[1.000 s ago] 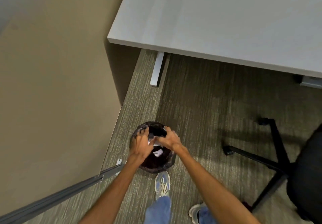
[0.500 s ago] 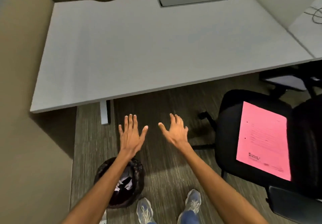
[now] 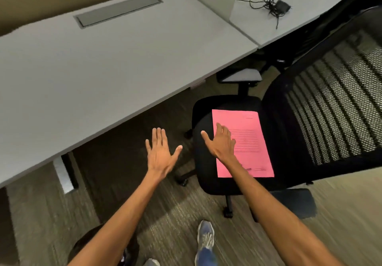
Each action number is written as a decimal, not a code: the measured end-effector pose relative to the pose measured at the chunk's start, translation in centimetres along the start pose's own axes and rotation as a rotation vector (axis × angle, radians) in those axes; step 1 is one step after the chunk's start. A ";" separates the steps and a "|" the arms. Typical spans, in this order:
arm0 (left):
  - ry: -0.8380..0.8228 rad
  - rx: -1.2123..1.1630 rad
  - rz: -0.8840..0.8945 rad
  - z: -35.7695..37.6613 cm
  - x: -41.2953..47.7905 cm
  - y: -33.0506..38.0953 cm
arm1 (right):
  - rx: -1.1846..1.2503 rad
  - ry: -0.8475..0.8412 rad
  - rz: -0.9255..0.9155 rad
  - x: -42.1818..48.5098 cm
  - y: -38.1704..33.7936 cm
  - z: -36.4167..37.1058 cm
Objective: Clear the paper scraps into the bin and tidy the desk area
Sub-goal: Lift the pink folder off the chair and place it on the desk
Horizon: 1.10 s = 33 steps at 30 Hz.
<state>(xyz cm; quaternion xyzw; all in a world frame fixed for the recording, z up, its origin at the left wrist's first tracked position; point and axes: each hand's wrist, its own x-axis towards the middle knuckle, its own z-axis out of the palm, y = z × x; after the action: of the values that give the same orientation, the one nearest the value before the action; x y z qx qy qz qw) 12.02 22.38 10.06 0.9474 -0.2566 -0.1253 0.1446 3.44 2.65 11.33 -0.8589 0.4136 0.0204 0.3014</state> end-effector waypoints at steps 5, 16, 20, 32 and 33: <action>-0.078 -0.030 0.107 5.0 2.7 7.3 | -0.017 0.001 0.170 4.0 8.3 -2.8; -0.384 -0.230 -0.064 14.7 7.1 15.7 | -0.058 -0.070 0.452 9.8 19.6 -2.6; -0.485 -0.338 -0.255 17.1 7.9 16.9 | -0.010 -0.130 0.619 10.5 22.2 -2.0; -0.401 -0.780 -0.535 15.6 8.0 17.1 | 0.365 -0.003 0.822 10.9 22.3 -2.7; -0.406 -0.806 -0.518 14.8 8.1 17.4 | 0.367 0.060 0.802 10.8 21.6 -3.3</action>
<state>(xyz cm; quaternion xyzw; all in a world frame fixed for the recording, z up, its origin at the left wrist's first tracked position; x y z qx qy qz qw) 6.34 0.64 0.95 0.8055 0.0318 -0.4272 0.4095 -5.77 -16.95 0.14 -0.5629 0.7196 0.0372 0.4049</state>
